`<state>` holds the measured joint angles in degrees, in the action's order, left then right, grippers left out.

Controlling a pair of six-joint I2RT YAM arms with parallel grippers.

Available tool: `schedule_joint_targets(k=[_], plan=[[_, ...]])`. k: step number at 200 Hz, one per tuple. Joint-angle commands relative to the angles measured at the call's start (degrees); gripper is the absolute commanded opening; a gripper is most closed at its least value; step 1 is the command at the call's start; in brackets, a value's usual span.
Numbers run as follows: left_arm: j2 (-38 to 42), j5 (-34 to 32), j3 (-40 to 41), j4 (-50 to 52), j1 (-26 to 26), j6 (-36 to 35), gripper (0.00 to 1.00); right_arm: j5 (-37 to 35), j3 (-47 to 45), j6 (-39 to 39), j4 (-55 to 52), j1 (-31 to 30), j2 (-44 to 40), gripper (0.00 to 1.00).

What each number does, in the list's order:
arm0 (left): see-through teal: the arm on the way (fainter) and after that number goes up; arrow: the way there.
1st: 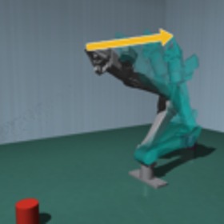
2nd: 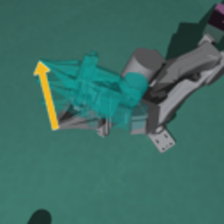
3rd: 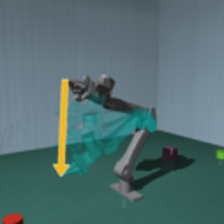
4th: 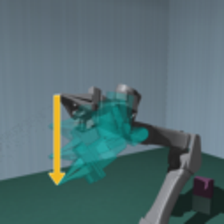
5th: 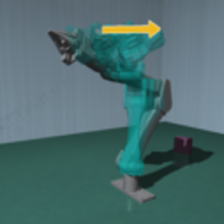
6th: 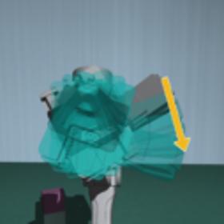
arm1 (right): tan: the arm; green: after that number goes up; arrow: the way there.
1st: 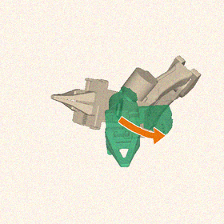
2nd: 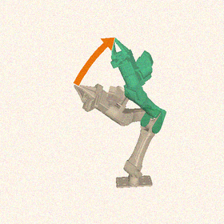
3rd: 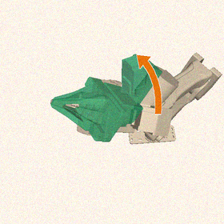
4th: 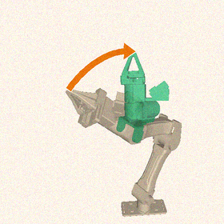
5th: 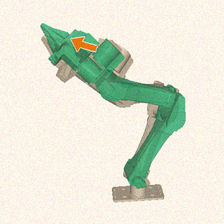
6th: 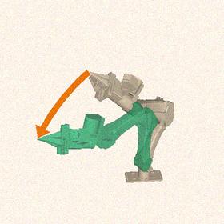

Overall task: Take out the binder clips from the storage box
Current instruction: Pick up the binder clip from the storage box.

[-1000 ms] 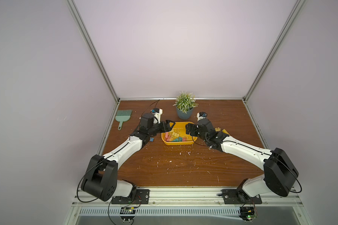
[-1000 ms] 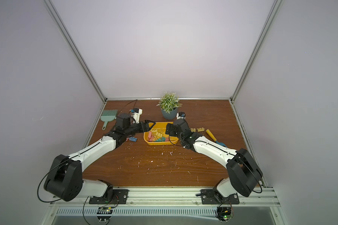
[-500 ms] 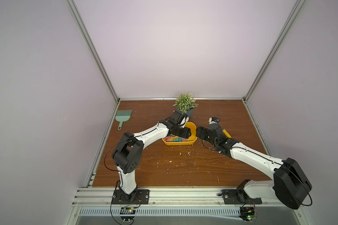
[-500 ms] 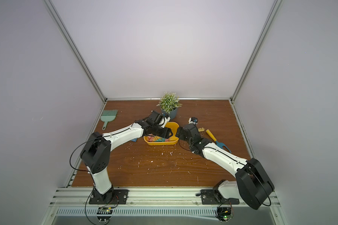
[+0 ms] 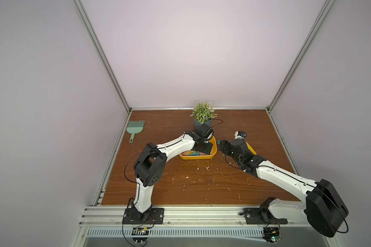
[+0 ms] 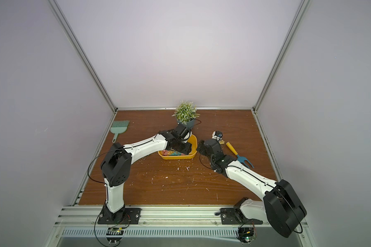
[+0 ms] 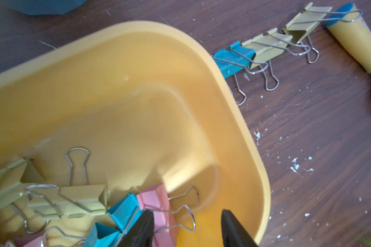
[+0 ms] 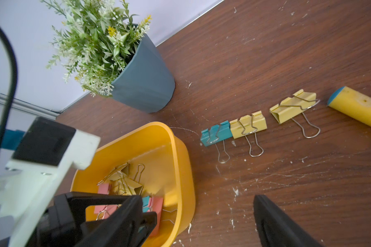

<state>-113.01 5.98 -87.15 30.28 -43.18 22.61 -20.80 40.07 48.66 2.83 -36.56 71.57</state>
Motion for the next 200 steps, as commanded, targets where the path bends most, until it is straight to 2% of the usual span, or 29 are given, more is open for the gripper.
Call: schedule_joint_targets(k=[1,59,120,149,200], plan=[[-1.82,-3.1,-2.37,3.53,-1.13,1.01,0.52,-1.18,0.84,0.69,1.08,0.08,-1.43,0.88],[-3.34,-4.72,-3.07,5.31,-1.53,1.17,0.48,-1.09,0.86,1.2,1.0,0.04,-1.14,0.88],[-4.23,-3.77,-3.2,5.58,-2.12,1.03,0.39,-0.9,0.87,1.37,0.86,0.03,-0.94,0.88],[-4.29,-4.78,-3.62,5.88,-2.16,0.99,0.32,-0.67,0.83,1.61,0.8,0.08,-0.68,0.88],[-2.86,-7.22,-4.47,6.16,-2.08,1.21,0.27,-0.76,0.89,1.78,0.74,0.03,-0.65,0.88]])
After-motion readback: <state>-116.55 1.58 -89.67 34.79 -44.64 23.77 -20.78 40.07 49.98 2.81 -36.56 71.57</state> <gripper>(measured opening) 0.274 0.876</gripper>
